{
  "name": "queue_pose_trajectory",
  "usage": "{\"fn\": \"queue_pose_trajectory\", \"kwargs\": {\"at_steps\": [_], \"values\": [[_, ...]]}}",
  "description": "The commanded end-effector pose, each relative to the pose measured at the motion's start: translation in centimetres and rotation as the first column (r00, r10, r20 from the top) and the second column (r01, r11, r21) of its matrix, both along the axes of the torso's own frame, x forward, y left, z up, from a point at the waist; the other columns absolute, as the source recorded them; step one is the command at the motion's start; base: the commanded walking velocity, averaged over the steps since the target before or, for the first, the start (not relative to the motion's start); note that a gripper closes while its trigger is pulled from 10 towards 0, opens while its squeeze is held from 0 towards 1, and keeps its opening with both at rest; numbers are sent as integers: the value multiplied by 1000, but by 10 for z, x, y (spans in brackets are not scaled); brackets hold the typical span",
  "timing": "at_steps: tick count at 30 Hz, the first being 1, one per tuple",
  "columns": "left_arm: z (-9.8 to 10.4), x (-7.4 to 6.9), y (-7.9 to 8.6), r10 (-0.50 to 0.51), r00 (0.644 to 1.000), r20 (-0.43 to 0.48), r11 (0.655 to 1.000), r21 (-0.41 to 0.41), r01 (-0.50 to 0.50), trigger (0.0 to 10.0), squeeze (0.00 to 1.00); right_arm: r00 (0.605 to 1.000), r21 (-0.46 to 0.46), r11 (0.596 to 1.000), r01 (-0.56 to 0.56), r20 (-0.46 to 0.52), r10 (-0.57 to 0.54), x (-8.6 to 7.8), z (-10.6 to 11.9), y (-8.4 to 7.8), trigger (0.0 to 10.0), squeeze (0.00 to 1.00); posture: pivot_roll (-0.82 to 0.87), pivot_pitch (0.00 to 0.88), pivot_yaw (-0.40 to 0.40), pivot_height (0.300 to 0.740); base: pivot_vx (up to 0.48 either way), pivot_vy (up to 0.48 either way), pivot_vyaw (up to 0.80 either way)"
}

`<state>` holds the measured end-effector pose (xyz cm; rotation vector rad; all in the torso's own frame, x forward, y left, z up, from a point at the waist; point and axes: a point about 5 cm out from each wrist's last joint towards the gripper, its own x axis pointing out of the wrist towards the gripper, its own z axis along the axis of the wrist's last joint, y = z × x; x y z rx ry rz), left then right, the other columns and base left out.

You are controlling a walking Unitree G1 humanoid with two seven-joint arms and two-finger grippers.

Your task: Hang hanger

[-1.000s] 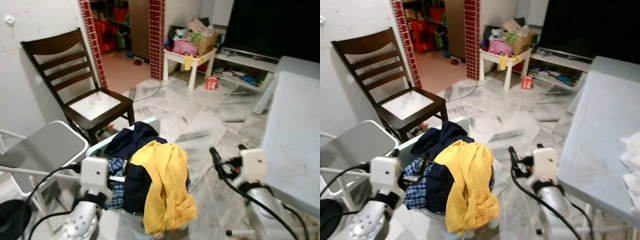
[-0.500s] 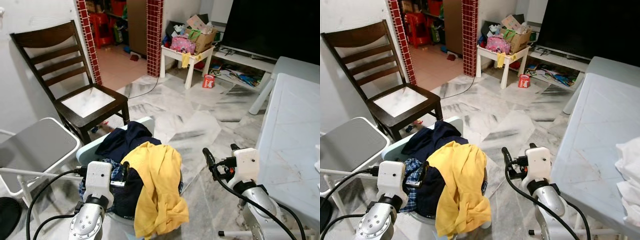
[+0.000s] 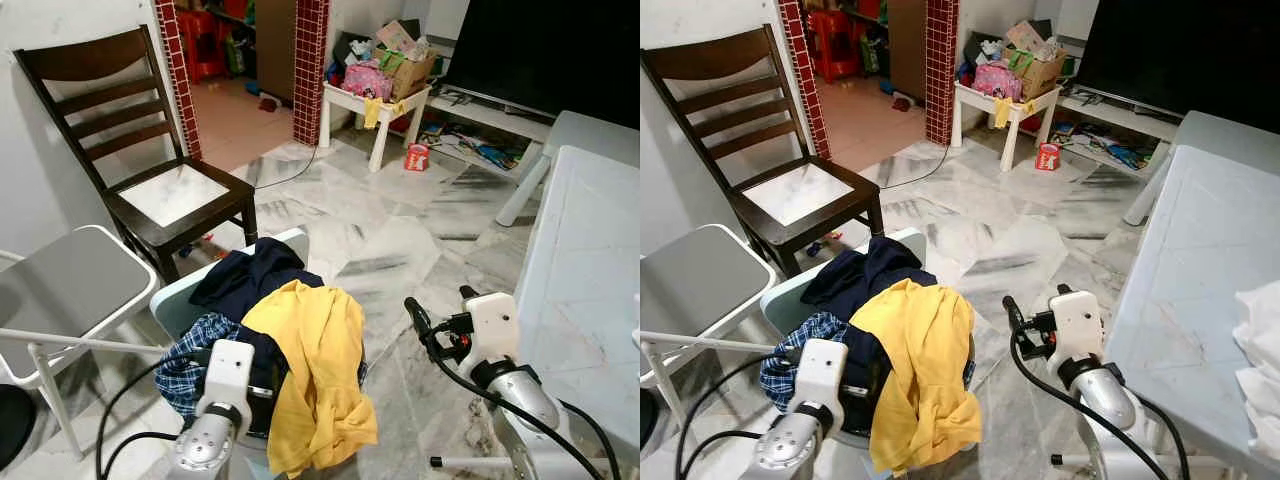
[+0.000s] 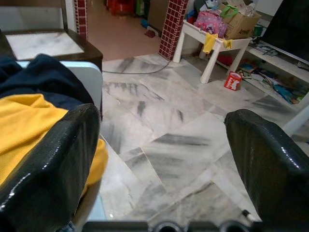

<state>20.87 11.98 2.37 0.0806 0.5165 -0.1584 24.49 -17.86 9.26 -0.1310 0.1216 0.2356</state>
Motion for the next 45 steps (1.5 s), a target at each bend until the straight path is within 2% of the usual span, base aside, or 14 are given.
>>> {"fn": "queue_pose_trajectory", "kwargs": {"at_steps": [1,4,6,7,8,13,26,32,33,37,39,45], "values": [[-7,-5,-3,-20,999,-46,1000,8,20,10000,0,1000,-15,1000,-7,6,7,-1,4,-2,10000,0,-29,5,-94,740,0,0,0],[-13,-12,-6,-22,997,-80,1000,-3,22,10000,0,1000,-33,999,-10,-1,10,-3,5,-6,10000,0,-38,12,-98,740,0,0,0],[-14,-14,-6,-6,995,-96,1000,-16,4,6000,0,1000,-38,999,-10,-3,10,-3,5,-7,10000,0,-38,13,-99,740,0,0,0],[-14,-15,-6,-7,995,-99,1000,-17,5,1529,0,1000,-39,999,-10,-4,10,-3,6,-7,10000,0,-38,13,-99,740,0,0,0],[-15,-16,-4,-1,994,-108,1000,-16,-1,0,0,1000,-40,999,-10,-5,10,-2,5,-7,10000,0,-38,13,-99,740,0,0,0],[-22,-21,1,25,987,-157,999,-35,-31,0,0,1000,-40,999,-14,-8,14,-1,5,-4,10000,0,-32,8,-95,740,0,0,0],[-24,-23,16,80,980,-180,997,14,-79,0,0,1000,-36,999,-21,-19,20,-1,1,0,10000,0,-18,10,-87,740,0,0,0],[-22,-23,21,90,981,-174,996,25,-87,0,0,973,5,979,-204,-109,203,-9,-9,14,10000,0,-4,4,-80,740,0,0,0],[-21,-22,22,97,982,-164,995,28,-94,0,0,960,11,969,-248,-131,247,-13,-13,15,10000,0,0,1,-76,740,0,0,0],[-13,-17,27,127,985,-120,992,36,-124,0,0,945,0,957,-291,-157,287,-15,-15,11,10000,0,4,0,-72,740,0,0,0],[-6,-12,31,150,985,-86,988,49,-146,0,0,941,-11,954,-298,-173,292,-13,-17,7,10000,0,5,0,-69,740,0,0,0],[5,-9,41,187,982,-39,980,78,-184,0,0,941,-32,952,-306,-161,297,-5,-17,8,10000,0,15,0,-60,740,0,0,0]]}}
